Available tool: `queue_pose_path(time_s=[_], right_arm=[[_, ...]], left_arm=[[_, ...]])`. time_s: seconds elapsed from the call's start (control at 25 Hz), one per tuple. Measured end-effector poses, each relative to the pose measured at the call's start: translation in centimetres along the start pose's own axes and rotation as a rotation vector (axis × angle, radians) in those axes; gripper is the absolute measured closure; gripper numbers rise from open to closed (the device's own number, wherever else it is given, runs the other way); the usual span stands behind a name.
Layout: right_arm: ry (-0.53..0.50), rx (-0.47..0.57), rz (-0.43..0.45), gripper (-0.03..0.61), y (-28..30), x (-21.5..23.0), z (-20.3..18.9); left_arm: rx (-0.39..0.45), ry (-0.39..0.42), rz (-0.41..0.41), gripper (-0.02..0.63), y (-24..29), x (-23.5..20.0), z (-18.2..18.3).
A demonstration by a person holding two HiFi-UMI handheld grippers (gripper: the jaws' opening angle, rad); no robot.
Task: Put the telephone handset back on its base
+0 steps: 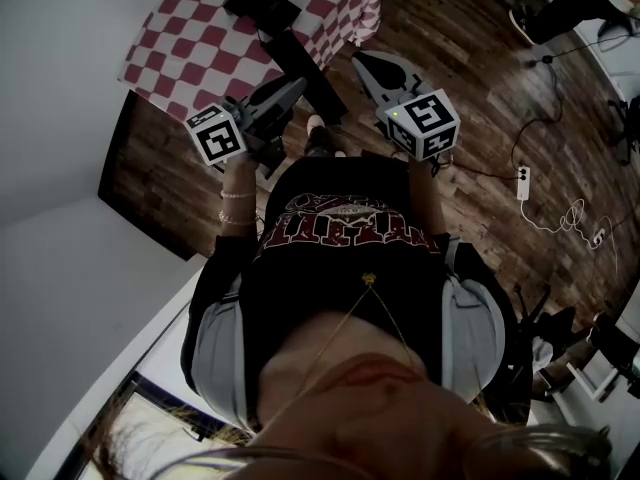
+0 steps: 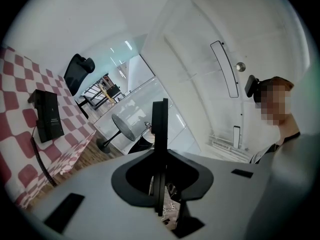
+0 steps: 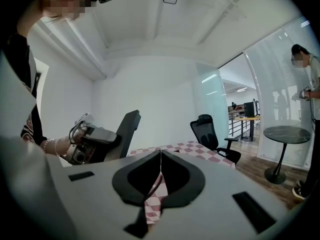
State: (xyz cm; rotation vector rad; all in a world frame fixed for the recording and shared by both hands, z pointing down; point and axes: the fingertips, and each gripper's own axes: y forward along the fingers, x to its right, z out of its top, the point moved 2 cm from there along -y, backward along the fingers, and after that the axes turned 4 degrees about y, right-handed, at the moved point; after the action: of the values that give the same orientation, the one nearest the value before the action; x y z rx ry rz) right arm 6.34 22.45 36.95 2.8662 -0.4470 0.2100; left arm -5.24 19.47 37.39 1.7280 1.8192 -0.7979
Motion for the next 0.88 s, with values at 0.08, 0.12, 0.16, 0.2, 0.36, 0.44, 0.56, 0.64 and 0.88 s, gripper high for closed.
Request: queue_pose_path(time_s=[0.08,0.12,0.16,0.2,0.36,0.44,0.56,0.64,0.88], right_arm=[[0.001,-0.003,0.000,0.558,0.6,0.2,-0.1],[0.001,-0.006,0.002,0.558,1.0,0.3,-0.1],[0.000,-0.008,0.004,0.558,1.5,0.4,-0.1],[-0.001,-0.008,0.006,0.558,1.8,0.5,-0.1],[0.003,-0.005,0.012,0.558,2.0,0.4,0.5],[0.004,-0.008,0.015,0.558,2.2,0.5,0.7],[0.002,-0.011,0.019,0.558,2.8,0.6,1.0],[0.001,-0.013,0.023,0.558,3.5,0.7,1.2],[-0.011,-0.022,0.030,0.558,4.9,1.2,1.8]], left_arm=[[0.004,-0.004,-0.002,0.537,0.1,-0.6,0.3],[0.006,-0.007,-0.003,0.537,0.1,-1.0,0.5],[0.009,-0.009,-0.005,0.537,0.1,-1.4,0.7],[0.010,-0.012,-0.006,0.537,0.1,-1.7,0.9],[0.012,-0.017,-0.006,0.537,0.1,-1.5,1.3],[0.013,-0.020,-0.007,0.537,0.1,-1.5,1.5],[0.015,-0.024,-0.009,0.537,0.1,-1.7,1.8],[0.017,-0.027,-0.010,0.537,0.0,-2.2,2.3],[0.012,-0.033,-0.016,0.537,0.4,-3.2,3.5]])
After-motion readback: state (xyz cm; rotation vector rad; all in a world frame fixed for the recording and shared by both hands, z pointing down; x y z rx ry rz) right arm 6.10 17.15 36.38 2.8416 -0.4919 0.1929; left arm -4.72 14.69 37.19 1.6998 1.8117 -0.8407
